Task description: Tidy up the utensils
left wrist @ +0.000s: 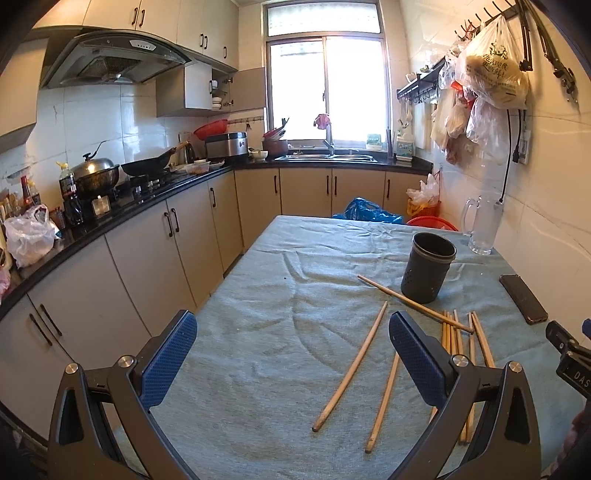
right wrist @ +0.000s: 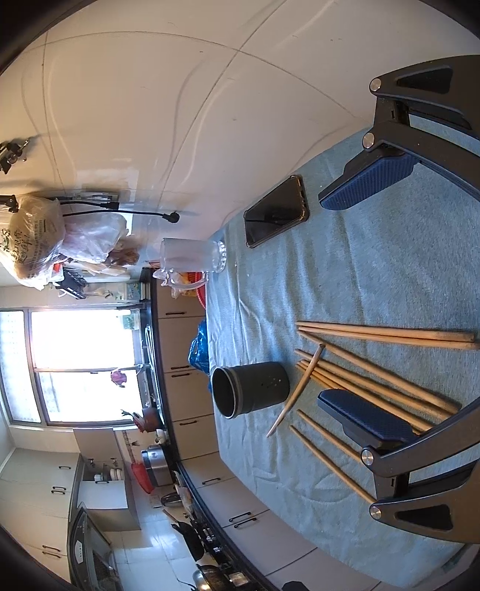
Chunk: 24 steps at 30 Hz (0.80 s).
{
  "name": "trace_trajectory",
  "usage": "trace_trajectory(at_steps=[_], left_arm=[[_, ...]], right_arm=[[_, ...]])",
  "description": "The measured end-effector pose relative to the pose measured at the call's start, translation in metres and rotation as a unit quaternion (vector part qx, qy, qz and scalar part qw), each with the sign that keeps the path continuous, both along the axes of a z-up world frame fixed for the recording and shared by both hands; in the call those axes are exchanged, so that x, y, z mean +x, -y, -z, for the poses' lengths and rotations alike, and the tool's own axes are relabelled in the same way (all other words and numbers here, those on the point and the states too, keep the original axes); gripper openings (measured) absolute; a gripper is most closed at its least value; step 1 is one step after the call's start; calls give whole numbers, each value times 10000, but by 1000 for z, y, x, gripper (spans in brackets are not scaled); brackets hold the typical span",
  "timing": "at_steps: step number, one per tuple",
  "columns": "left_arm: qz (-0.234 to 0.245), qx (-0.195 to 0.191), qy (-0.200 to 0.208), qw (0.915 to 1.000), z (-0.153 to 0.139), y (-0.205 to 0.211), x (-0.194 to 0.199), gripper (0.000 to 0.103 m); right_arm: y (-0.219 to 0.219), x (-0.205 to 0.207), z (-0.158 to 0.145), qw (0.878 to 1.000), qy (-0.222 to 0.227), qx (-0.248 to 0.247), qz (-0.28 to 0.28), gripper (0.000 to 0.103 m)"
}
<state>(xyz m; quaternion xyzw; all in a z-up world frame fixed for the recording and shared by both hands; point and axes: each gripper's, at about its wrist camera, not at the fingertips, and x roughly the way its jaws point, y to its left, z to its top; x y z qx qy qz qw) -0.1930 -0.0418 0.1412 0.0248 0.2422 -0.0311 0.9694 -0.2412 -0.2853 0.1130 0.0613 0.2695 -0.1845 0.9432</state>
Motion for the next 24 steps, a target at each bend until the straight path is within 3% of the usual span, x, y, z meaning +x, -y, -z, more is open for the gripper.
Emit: trace_trajectory(at_steps=[17, 24], left_arm=[[210, 207, -484, 9984, 15, 8, 22, 103], [616, 478, -711, 9944, 20, 13, 55, 103]], right_arm=[[10, 11, 14, 9997, -232, 48, -4, 99], [21, 28, 10, 9985, -357, 145, -378, 99]])
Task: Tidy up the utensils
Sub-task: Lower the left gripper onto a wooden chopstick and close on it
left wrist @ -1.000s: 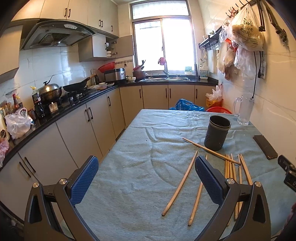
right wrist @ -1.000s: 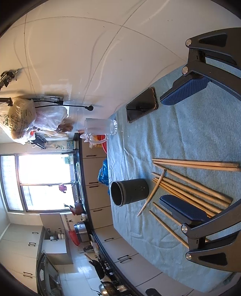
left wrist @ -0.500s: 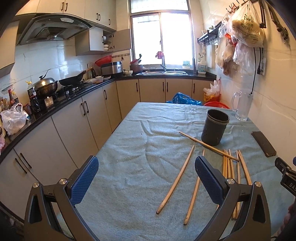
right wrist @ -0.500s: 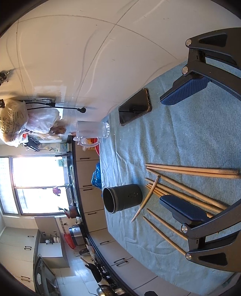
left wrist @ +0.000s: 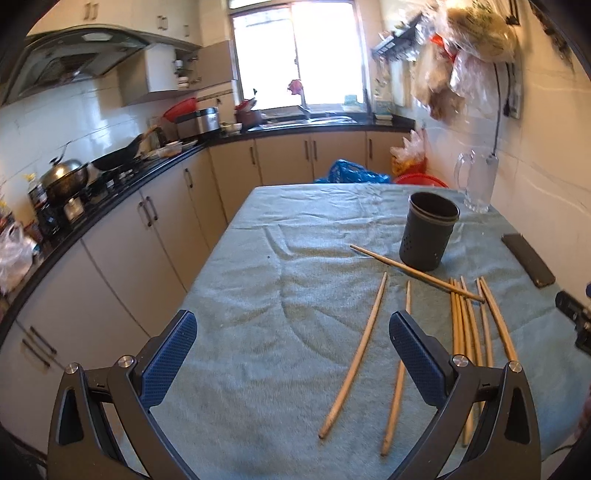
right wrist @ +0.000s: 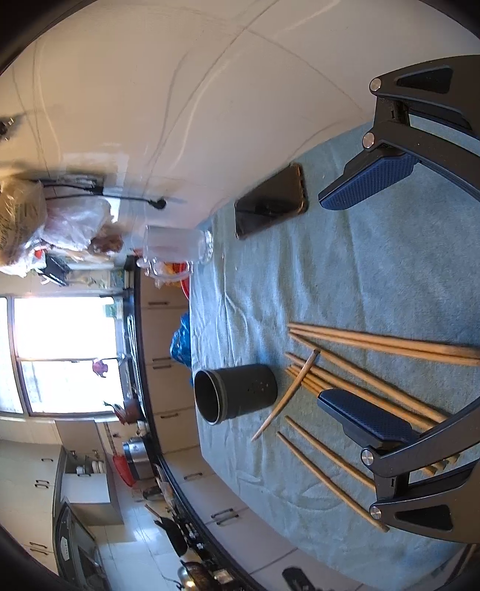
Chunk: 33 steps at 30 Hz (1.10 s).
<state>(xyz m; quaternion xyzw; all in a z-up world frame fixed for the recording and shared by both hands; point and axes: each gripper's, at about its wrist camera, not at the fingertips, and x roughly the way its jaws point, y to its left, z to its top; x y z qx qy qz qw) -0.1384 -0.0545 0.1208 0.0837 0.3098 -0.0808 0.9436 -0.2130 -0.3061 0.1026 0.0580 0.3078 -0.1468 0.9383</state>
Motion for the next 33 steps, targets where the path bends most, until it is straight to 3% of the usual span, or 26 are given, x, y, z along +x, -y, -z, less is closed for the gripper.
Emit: trace_trajectory(at_steps=[5, 10, 13, 17, 19, 23, 27, 33], left_arm=[[316, -202, -601, 9975, 20, 5, 30, 103], [668, -411, -1232, 9893, 46, 18, 57, 90], [863, -357, -1555, 9834, 62, 32, 70, 74], [1126, -256, -1841, 9761, 78, 46, 84, 72], [1164, -156, -1938, 9740, 85, 50, 90, 66], [1249, -141, -2140, 9687, 95, 55, 99, 52], [1243, -200, -2337, 9641, 103, 56, 107, 32], [1200, -139, -2342, 9647, 103, 52, 109, 8]], right_arm=[[5, 29, 8, 9971, -355, 461, -489, 99], [-6, 65, 16, 9877, -697, 766, -1175, 92], [-20, 93, 22, 9809, -932, 646, -1578, 82], [-37, 134, 35, 9693, -1316, 490, -2018, 66], [-45, 148, 41, 9651, -1450, 320, -2159, 58], [-66, 175, 56, 9522, -1762, -12, -2493, 58], [-82, 198, 67, 9434, -1960, -200, -2669, 58], [-93, 214, 80, 9373, -2158, -519, -2687, 54]])
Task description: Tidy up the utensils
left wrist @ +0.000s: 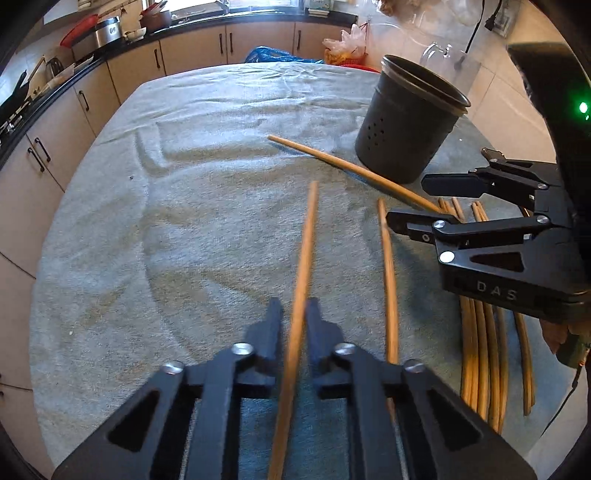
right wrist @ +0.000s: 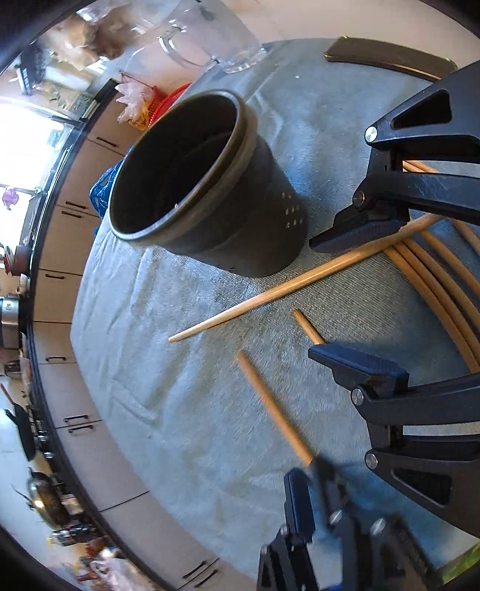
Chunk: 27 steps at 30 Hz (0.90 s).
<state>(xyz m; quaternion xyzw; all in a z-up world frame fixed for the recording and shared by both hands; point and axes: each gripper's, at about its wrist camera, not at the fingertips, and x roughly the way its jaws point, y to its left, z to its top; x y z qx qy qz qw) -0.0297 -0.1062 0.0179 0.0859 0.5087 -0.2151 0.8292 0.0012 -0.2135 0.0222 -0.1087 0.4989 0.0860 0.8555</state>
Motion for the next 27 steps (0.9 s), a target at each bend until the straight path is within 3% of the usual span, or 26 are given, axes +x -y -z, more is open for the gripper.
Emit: trace_trajectory(at_steps=[5, 8, 9, 10, 12, 17, 22, 25, 27], left_arm=[[-219, -242, -216, 9992, -1, -20, 2, 7], [-299, -399, -337, 9982, 0, -28, 1, 7], [-312, -417, -341, 9981, 0, -29, 1, 7], [-317, -442, -332, 9980, 0, -30, 0, 7], [-348, -494, -329, 9976, 1, -31, 0, 7], [-420, -551, -348, 9970, 0, -33, -1, 7], [-529, -697, -507, 9949, -2, -46, -4, 7], [-602, -771, -608, 9933, -2, -53, -7, 7], [-643, -830, -685, 9921, -2, -59, -9, 7]], right_arm=[[5, 1, 4, 9999, -65, -126, 24, 51], [10, 3, 7, 9997, -148, -150, 85, 41], [11, 4, 6, 9998, -174, -104, 89, 33], [11, 6, 6, 9997, -216, -62, 80, 19], [10, 13, 7, 9996, -282, -43, 57, 8], [-3, 11, -6, 9997, -92, -219, 33, 8], [-2, 5, -35, 9990, -110, 253, 366, 8], [13, -12, -41, 9896, -517, 1086, 787, 8], [18, -31, -33, 9771, -885, 1611, 1068, 8]])
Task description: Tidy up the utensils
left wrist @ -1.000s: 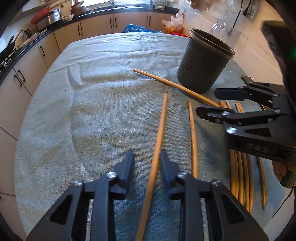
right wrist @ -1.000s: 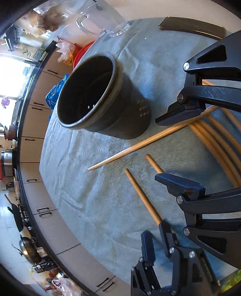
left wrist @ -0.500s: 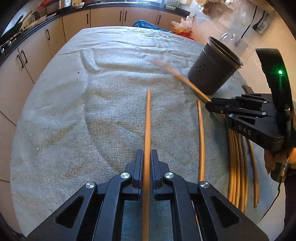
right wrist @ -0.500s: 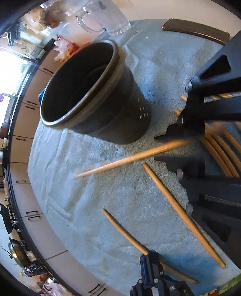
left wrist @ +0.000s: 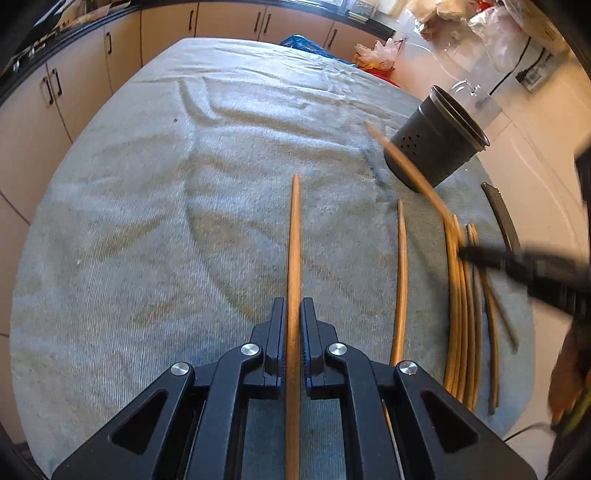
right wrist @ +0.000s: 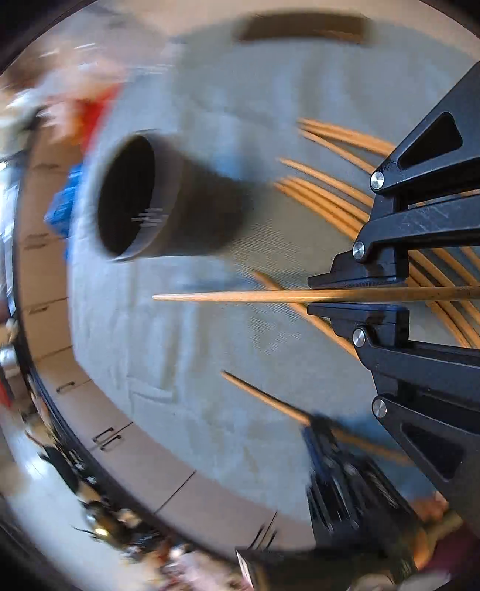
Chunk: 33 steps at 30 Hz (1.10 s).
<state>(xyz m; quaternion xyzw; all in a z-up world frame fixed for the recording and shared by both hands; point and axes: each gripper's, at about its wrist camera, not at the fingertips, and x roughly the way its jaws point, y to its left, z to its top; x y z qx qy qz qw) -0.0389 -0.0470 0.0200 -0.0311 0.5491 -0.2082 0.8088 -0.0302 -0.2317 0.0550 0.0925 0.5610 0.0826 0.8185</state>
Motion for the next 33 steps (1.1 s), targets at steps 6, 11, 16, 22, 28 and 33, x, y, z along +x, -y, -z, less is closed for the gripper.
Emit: trace_trajectory(at_steps=[6, 11, 16, 22, 28, 33], left_arm=[[-46, -34, -141, 9999, -1, -8, -4, 7], [-78, 136, -280, 9995, 0, 0, 0, 7], [-101, 188, -492, 9986, 1, 7, 12, 12], [-127, 284, -641, 9975, 0, 17, 31, 15], [-21, 378, -649, 9972, -2, 26, 45, 15], [45, 410, -634, 9971, -1, 31, 51, 15]], right_arm=[[-12, -36, 22, 9994, -255, 167, 175, 14], [-24, -34, 21, 9995, -1, -310, -49, 34], [-28, -12, 32, 9980, -175, -580, -204, 34], [-15, 8, 40, 9978, -412, -514, -49, 26], [-15, 33, 42, 9952, -630, -749, -84, 26], [-26, 57, 44, 9921, -744, -989, -178, 26]])
